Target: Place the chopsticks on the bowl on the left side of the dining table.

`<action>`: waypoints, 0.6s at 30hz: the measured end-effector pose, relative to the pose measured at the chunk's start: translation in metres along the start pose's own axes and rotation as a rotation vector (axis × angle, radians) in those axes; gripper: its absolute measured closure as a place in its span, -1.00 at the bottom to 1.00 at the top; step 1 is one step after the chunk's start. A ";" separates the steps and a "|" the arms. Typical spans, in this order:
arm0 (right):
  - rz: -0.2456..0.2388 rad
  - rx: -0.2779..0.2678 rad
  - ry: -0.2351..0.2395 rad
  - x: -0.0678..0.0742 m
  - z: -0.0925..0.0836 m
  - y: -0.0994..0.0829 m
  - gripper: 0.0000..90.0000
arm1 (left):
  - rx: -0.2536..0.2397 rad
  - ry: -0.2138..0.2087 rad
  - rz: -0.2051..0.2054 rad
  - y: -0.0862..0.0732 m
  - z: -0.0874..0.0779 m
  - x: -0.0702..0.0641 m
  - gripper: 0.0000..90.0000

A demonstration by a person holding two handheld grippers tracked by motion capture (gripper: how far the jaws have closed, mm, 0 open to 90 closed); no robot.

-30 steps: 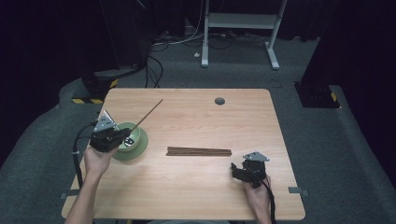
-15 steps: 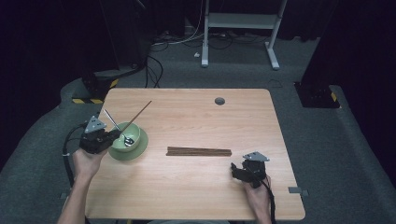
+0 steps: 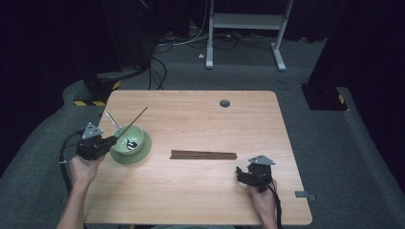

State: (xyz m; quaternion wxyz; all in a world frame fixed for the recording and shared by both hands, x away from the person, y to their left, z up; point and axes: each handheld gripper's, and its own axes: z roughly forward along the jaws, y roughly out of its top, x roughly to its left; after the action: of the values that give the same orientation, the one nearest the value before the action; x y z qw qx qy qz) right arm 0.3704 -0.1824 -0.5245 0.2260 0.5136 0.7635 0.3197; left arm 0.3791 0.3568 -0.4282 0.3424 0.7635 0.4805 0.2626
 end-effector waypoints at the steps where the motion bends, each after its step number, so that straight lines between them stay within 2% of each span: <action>1: 0.000 0.000 0.000 0.000 0.000 0.000 -0.49 | 0.001 0.000 -0.002 -0.001 0.000 0.001 0.87; 7: 0.000 0.000 0.000 0.000 0.000 0.000 -0.49 | 0.023 0.002 -0.012 -0.009 0.005 0.005 0.87; 12: 0.001 0.000 0.000 0.000 0.000 0.000 -0.49 | 0.022 0.007 -0.033 -0.013 0.006 0.009 0.87; 18: 0.001 0.000 -0.001 0.000 0.000 0.000 -0.49 | 0.033 0.014 -0.028 -0.015 0.008 0.012 0.87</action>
State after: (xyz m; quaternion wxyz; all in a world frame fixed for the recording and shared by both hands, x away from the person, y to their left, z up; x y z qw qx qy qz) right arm 0.3703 -0.1823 -0.5244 0.2261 0.5143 0.7631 0.3196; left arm 0.3815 0.3702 -0.4434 0.3301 0.7602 0.4980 0.2552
